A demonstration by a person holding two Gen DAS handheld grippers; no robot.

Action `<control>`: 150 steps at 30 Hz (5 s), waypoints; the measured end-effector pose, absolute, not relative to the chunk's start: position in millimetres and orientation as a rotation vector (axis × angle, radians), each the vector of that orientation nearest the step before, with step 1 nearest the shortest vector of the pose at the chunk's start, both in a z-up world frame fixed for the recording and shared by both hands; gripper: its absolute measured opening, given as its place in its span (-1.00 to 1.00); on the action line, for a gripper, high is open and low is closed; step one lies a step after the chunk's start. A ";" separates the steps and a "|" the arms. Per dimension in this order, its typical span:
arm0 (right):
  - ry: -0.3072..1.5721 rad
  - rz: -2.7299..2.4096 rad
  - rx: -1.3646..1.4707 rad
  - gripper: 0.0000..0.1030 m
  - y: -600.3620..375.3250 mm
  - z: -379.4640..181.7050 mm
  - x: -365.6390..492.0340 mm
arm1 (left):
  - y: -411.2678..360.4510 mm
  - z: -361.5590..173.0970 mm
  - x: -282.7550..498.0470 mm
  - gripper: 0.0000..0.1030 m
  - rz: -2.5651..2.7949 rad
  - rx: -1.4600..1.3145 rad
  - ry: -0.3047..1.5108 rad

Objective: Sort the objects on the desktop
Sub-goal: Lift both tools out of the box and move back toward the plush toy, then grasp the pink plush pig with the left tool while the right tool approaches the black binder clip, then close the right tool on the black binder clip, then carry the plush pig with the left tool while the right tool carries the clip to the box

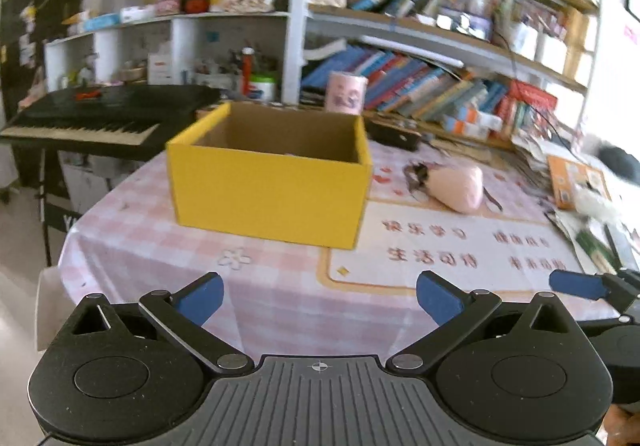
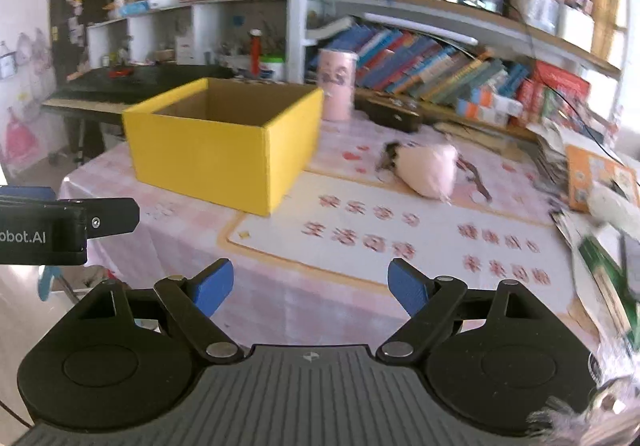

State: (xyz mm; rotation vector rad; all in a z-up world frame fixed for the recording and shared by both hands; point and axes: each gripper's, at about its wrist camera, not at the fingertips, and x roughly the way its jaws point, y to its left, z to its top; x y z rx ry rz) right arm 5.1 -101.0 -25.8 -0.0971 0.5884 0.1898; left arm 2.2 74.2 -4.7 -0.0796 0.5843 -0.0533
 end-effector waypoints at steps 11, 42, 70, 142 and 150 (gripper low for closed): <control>0.630 0.068 -0.041 0.62 -141.5 -30.5 6.9 | 29.2 -10.7 21.8 1.00 -0.159 0.019 0.617; 0.719 0.024 -0.069 0.63 -283.2 -35.6 138.6 | -110.5 -26.3 154.5 1.00 -0.240 -0.031 0.668; 0.659 0.042 -0.030 0.63 -357.1 -33.4 232.9 | -185.4 -71.8 301.6 1.00 -0.093 0.060 0.656; 0.687 0.540 -0.069 -0.60 -287.2 -54.5 279.6 | -85.4 23.2 160.2 0.34 -0.176 -0.220 0.542; 0.708 0.440 -0.022 -0.60 -300.6 -24.0 231.2 | -78.5 25.3 148.1 0.34 -0.263 -0.221 0.532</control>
